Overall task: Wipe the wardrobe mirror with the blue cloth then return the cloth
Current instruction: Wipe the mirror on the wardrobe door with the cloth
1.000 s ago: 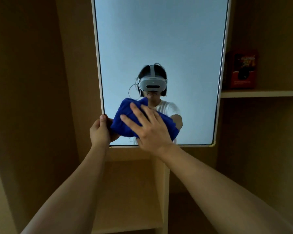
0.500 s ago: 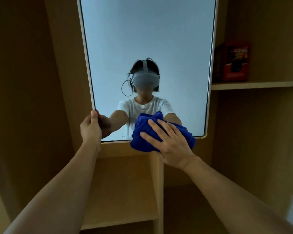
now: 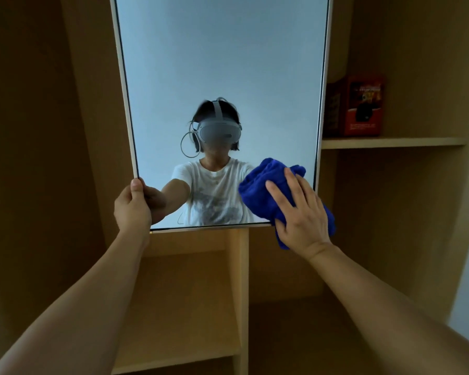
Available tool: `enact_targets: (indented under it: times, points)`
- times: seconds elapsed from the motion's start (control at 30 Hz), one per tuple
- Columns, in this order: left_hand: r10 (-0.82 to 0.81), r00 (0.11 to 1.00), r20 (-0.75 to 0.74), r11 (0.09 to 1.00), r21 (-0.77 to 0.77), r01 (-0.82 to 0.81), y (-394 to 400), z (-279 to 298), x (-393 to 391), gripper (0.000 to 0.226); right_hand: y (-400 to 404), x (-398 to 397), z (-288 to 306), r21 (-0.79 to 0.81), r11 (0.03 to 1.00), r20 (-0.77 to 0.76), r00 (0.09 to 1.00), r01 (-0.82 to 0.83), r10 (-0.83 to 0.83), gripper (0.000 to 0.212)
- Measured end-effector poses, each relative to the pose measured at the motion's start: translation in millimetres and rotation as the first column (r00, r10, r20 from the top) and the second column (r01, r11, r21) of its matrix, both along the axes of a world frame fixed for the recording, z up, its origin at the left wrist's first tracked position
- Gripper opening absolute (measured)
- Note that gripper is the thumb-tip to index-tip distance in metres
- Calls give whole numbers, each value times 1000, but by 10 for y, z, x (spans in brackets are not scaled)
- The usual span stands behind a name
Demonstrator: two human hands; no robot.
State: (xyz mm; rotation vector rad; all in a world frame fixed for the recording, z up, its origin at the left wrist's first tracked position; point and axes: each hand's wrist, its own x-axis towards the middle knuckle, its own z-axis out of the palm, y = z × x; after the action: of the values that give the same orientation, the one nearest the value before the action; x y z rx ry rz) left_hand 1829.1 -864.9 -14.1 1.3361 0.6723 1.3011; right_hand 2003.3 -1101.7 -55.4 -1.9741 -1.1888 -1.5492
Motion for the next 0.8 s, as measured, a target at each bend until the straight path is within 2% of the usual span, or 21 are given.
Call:
enact_targets:
  times: [0.13,0.33,0.43,0.63,0.8]
  points:
    - [-4,1000,17,1000,-10,4,-20,16,11,28,167,-60,442,166,986,-38,999,-16,22,76]
    - [-5,999,42,1000,-25,6,-19,27,-12,34,199,-36,1089,328,944,-125,992,27,15,74]
    - [-16,999,45,999,-34,18,-16,30,-5,34,232,-50,975,394,918,-149,989,45,16,74]
    - [-8,999,38,1000,-19,8,-7,25,6,38,285,-130,198,437,897,-258,964,63,58,77]
    - [-7,998,58,1000,2,6,-24,13,-14,36,305,-85,486,437,899,-233,970,42,68,79]
